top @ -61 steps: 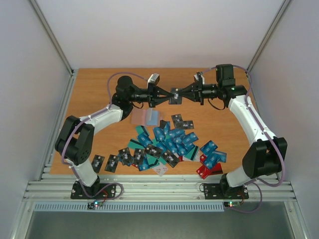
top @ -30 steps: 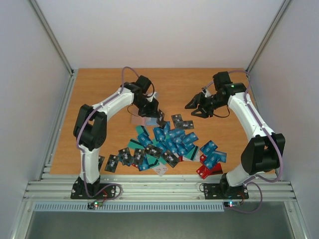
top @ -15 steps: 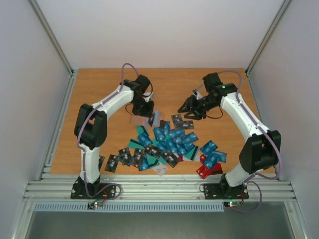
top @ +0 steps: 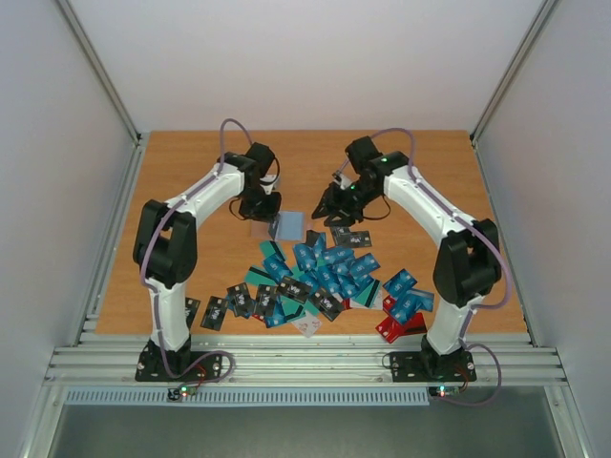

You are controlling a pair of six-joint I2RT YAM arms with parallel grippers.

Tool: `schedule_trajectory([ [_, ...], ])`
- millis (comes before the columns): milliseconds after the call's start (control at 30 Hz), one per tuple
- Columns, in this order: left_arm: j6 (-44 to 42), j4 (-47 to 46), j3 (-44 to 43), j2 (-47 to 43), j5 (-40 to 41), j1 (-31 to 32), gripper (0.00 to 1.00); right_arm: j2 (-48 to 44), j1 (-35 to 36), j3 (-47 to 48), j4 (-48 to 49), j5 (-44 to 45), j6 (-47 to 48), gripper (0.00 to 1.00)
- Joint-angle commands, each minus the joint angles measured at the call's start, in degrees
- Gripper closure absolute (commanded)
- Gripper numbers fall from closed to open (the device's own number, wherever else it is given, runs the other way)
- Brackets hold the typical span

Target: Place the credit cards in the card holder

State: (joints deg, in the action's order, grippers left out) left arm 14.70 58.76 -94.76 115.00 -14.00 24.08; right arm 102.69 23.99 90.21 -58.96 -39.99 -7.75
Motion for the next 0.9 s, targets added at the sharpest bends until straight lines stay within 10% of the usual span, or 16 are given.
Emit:
schedule_trajectory([
  [0,-0.6,-3.1,2.1,-2.9,0.6,-1.3,1.00,4.9,2.0,4.8,3.0,0.9,-0.9,0.60],
  [867,-0.3,-14.1,6.4,3.7,-15.4,-10.3,1.00,31.2,3.3,22.4,7.7,-3.3,-1.0,0.66],
])
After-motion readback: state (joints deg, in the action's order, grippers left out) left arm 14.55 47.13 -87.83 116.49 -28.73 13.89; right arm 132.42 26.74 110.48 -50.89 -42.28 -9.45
